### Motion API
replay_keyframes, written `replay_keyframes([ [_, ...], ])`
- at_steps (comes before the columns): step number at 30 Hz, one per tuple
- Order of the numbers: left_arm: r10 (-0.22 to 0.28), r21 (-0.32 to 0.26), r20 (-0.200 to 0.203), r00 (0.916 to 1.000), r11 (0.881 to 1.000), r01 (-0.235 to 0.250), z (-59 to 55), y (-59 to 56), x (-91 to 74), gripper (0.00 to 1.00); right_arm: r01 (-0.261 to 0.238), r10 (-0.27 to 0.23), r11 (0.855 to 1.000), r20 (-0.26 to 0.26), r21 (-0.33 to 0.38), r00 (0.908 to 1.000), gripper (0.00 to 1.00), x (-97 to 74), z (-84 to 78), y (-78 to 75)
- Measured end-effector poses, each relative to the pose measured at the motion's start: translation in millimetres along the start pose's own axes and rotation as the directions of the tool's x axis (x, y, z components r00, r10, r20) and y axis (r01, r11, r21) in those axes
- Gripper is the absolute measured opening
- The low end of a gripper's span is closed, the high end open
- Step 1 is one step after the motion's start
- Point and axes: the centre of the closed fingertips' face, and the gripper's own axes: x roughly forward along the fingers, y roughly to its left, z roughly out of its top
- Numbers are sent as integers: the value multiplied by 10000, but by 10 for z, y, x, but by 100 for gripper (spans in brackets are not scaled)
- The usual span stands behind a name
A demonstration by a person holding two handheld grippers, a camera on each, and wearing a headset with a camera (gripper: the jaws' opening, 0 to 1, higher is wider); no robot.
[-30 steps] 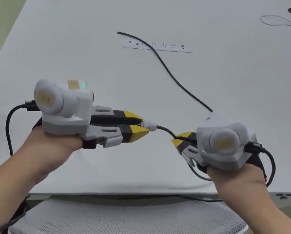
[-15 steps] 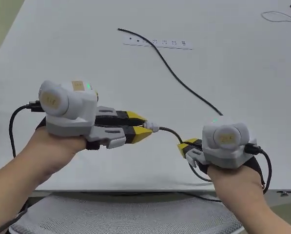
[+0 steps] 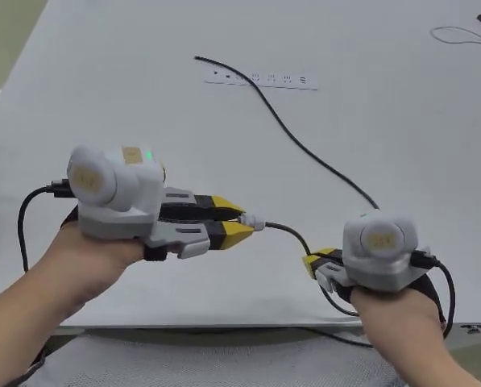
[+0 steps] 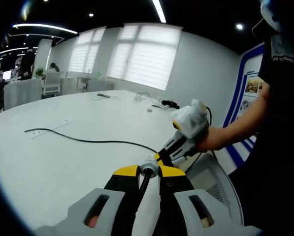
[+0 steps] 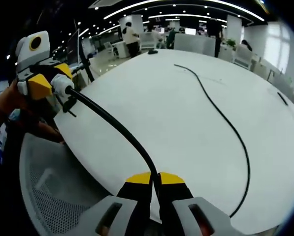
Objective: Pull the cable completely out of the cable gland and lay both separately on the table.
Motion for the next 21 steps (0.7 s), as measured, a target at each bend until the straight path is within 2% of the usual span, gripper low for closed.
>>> replay_keyframes([
  [3,7,-39,0,10000,10000,-7,-6,16,-3,14,66,-63,9982,48,-595,10000,0,-11,24,3],
  [13,167,-93,150,9997,9998,-165,57,80,-74,15,39,-9,9867,185,-1623,9998,1,-99,94,32],
  [17,186,-69,89,9998,9998,-186,45,80,-81,15,300,-238,9795,333,-1993,9992,17,-130,145,22],
  [19,185,-77,85,9998,9998,-185,42,78,-86,15,234,-162,9776,361,-2092,9992,15,-151,169,46],
  [21,195,-97,69,9998,9998,-195,36,83,-94,15,221,-126,9744,440,-2237,9990,18,-171,203,70],
])
